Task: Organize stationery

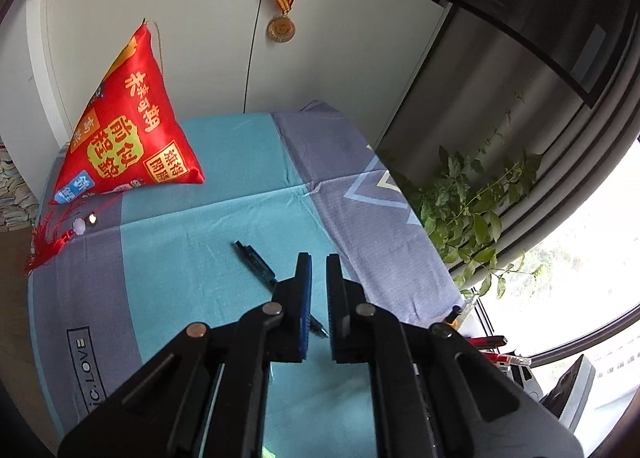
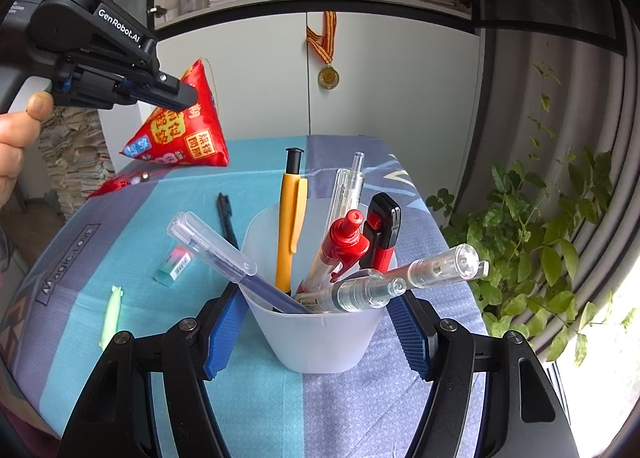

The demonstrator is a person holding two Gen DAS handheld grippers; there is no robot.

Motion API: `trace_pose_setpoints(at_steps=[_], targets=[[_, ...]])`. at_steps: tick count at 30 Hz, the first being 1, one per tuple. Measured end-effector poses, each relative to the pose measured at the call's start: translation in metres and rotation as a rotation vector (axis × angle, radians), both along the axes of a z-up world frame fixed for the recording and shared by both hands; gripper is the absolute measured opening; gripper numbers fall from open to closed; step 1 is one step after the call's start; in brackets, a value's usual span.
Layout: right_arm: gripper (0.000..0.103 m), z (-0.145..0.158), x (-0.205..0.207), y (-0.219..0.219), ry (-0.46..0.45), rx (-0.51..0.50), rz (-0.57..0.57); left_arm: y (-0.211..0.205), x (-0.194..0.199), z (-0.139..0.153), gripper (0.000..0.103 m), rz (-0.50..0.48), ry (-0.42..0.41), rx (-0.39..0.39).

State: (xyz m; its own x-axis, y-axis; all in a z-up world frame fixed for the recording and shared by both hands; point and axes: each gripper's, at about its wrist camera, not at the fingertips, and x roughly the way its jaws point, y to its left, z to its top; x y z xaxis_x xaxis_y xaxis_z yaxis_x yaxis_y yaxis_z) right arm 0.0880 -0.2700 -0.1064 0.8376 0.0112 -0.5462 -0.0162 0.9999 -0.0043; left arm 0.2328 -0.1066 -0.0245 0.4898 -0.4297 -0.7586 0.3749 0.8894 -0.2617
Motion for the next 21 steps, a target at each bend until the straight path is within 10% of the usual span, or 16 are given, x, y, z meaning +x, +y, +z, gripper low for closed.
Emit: trace_pose_setpoints(at_steps=[4,8,21], targets=[[0.07,0.0,-0.002,0.001,-0.003,-0.002,-0.002,0.008,0.025,-0.029,0.008,0.088,0.102,0.025],[0.07,0.0,-0.003,0.001,-0.004,-0.001,-0.002,0.009,0.055,-0.066,0.039,0.177,0.214,0.06],[0.07,0.0,-0.002,0.0,-0.006,0.008,0.0,-0.023,0.097,-0.108,0.034,0.307,0.317,0.183]])
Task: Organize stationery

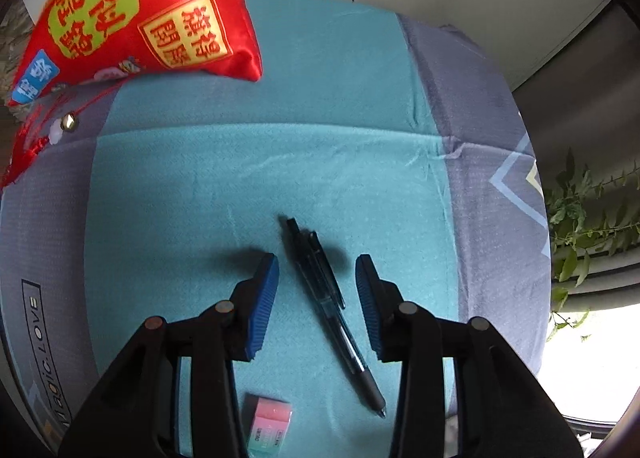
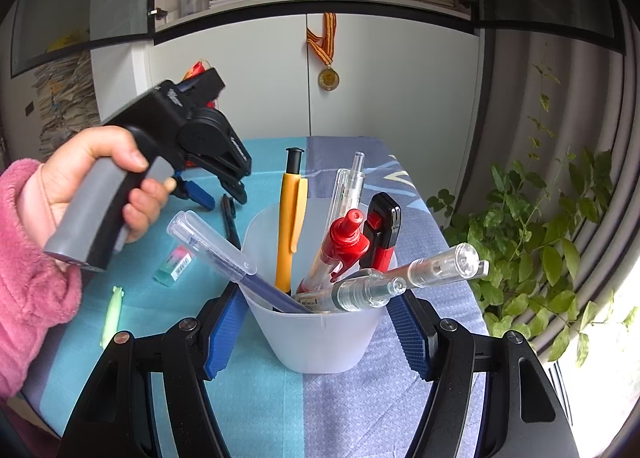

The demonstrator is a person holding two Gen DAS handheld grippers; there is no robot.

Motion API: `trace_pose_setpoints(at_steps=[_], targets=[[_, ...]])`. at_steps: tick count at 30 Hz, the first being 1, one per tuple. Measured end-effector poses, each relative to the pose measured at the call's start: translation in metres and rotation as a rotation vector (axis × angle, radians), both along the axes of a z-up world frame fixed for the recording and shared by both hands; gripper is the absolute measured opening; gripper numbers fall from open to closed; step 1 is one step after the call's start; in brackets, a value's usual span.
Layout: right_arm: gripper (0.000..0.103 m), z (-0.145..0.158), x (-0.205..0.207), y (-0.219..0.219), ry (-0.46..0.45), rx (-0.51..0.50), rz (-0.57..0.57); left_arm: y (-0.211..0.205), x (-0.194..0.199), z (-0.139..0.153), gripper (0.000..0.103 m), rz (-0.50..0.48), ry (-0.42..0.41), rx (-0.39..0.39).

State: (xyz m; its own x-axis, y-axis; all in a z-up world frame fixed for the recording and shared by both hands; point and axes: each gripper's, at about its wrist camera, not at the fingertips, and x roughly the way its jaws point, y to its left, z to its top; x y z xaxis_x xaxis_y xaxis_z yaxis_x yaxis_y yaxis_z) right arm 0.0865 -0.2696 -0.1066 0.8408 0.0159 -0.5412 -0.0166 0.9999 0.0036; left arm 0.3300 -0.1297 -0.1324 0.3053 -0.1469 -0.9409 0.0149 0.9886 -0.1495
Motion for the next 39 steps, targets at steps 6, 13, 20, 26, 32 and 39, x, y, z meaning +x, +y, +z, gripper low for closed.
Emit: trace_pose_setpoints(at_steps=[6,13,20,26,32,39], targets=[[0.07,-0.001,0.0,-0.002,-0.002,0.007,0.005,-0.008,-0.005,-0.001,0.014,-0.068,-0.014,0.021],[0.07,-0.001,0.001,-0.003,-0.005,0.01,0.008,0.01,-0.037,0.036,0.014,-0.135,-0.119,-0.06],[0.07,0.0,0.0,-0.002,-0.006,0.009,0.004,0.025,-0.074,0.084,0.013,-0.188,-0.264,-0.125],[0.07,0.0,-0.002,-0.001,-0.005,0.007,-0.001,0.019,-0.106,0.118,0.013,-0.259,-0.359,-0.191],[0.07,0.001,-0.003,0.0,-0.001,0.001,-0.006,0.016,-0.137,0.156,0.013,-0.343,-0.456,-0.235],[0.07,0.002,-0.002,0.001,0.003,-0.004,-0.008,0.013,-0.171,0.186,0.013,-0.458,-0.512,-0.308]])
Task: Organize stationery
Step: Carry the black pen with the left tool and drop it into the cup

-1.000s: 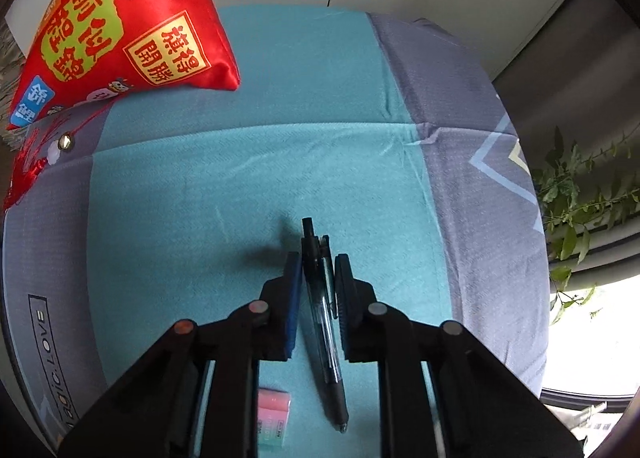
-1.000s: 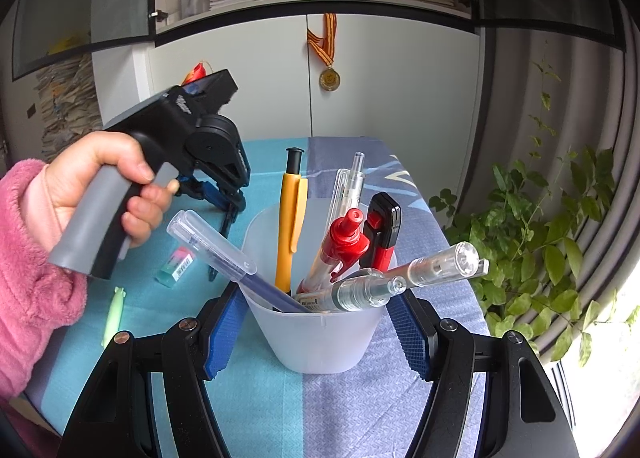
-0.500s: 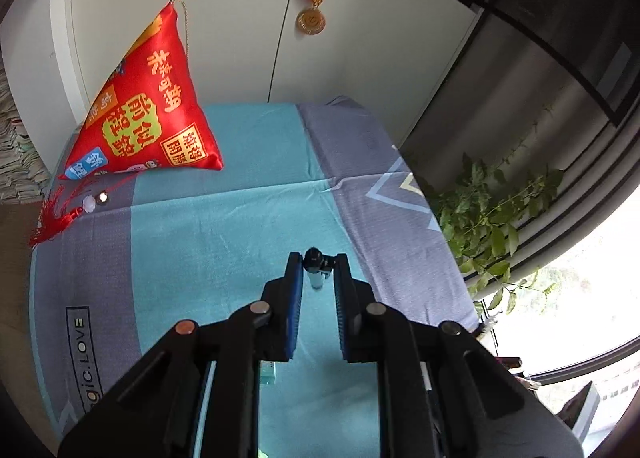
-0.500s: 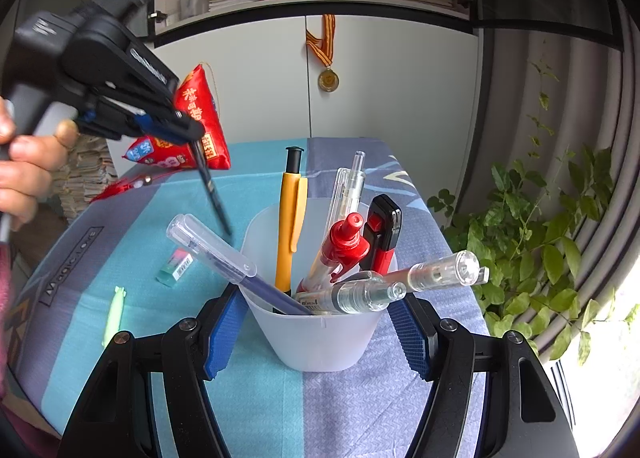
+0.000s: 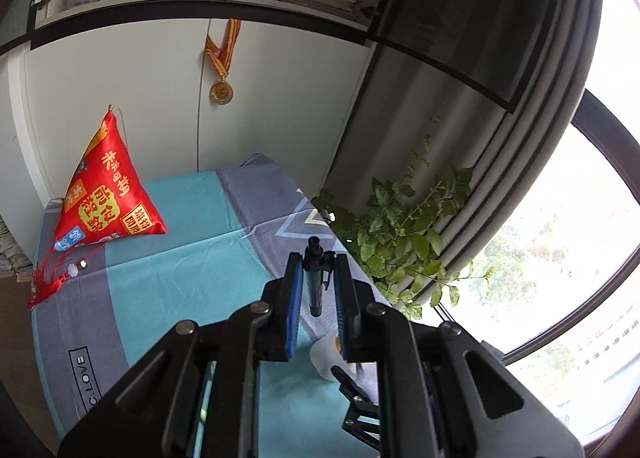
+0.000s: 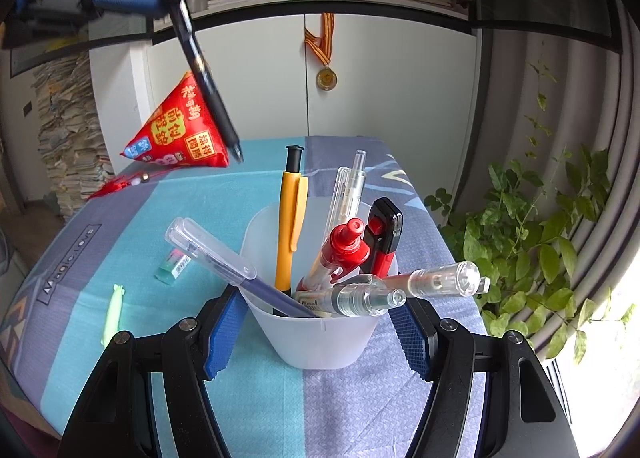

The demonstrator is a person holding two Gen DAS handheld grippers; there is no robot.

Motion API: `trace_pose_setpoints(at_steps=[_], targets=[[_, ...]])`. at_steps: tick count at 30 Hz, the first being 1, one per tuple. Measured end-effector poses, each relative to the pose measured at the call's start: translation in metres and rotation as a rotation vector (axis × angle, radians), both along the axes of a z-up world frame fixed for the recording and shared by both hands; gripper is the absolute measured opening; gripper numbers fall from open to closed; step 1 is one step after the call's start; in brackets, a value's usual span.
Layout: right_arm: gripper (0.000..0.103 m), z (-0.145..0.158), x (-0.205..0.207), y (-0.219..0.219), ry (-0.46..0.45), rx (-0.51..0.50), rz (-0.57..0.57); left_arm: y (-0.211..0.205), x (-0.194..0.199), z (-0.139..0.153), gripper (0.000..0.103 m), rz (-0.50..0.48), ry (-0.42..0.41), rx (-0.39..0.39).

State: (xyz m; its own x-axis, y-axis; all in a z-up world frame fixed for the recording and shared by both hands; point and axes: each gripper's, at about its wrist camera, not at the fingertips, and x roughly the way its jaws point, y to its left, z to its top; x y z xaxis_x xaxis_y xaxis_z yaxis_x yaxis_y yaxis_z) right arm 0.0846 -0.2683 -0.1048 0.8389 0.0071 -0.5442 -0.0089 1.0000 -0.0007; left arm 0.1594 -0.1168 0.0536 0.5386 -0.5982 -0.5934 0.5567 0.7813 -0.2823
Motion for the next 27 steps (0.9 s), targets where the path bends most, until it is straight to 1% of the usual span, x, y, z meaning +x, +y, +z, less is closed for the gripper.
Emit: trace_pose_setpoints(at_steps=[4,9,20,24,27], targets=[[0.07,0.0,-0.001,0.001,0.0,-0.005,0.0,-0.011,-0.013,0.004,0.013,-0.072,-0.006,-0.008],[0.07,0.0,-0.001,0.001,0.001,-0.006,-0.001,-0.032,-0.017,-0.009,0.013,-0.13,0.008,0.037],[0.07,0.0,-0.001,0.002,0.001,-0.005,0.0,-0.063,-0.02,-0.042,0.013,-0.168,-0.026,0.175],[0.07,0.001,-0.002,0.002,0.001,-0.003,-0.001,-0.068,-0.022,-0.049,0.014,-0.194,-0.022,0.203],[0.07,0.001,-0.002,0.002,0.0,-0.006,0.0,-0.065,-0.021,-0.049,0.014,-0.204,-0.009,0.197]])
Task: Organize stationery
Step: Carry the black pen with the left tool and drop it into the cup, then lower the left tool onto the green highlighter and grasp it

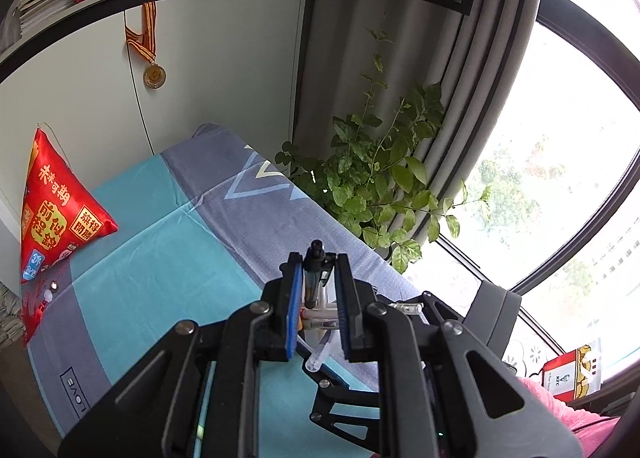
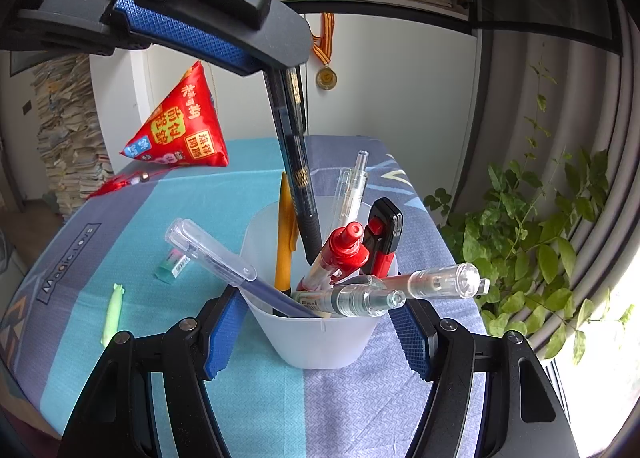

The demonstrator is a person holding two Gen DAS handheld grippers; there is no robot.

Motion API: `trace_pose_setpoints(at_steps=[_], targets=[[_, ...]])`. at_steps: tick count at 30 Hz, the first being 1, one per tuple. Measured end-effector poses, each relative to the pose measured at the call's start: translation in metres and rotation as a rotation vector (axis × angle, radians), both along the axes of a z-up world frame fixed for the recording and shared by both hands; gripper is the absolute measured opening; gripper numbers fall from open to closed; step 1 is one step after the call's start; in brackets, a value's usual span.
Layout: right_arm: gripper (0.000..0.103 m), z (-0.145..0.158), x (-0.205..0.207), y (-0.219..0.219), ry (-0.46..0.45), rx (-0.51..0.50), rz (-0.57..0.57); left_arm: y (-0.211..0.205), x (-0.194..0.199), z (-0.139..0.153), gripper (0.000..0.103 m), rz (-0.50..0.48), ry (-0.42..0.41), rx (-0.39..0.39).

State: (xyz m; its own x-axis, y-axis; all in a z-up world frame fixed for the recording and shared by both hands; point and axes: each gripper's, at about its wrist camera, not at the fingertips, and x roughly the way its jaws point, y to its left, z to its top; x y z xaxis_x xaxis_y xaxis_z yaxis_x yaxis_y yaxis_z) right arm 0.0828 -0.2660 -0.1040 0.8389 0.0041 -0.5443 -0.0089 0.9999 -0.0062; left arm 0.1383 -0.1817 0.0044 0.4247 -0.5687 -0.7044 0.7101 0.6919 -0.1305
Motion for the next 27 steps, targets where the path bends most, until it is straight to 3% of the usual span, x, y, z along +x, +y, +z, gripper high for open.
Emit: trace_pose_setpoints(at_steps=[2,6,13,18,27], targets=[[0.07,0.0,0.0,0.0,0.0,-0.001,0.0,0.006,0.001,0.003,0.015,0.01,-0.003,-0.016],[0.07,0.0,0.0,-0.001,0.001,0.004,-0.002,0.024,0.006,0.015,0.03,0.053,-0.012,-0.063],[0.07,0.002,0.0,-0.001,0.002,0.005,-0.004,0.064,0.018,0.019,0.033,0.166,-0.003,-0.106],[0.07,0.002,0.0,-0.001,0.002,0.004,-0.004,0.096,0.025,-0.008,0.035,0.262,0.055,-0.047],[0.07,0.002,0.0,-0.002,0.002,0.008,-0.006,0.14,0.014,-0.079,0.034,0.404,0.272,0.081]])
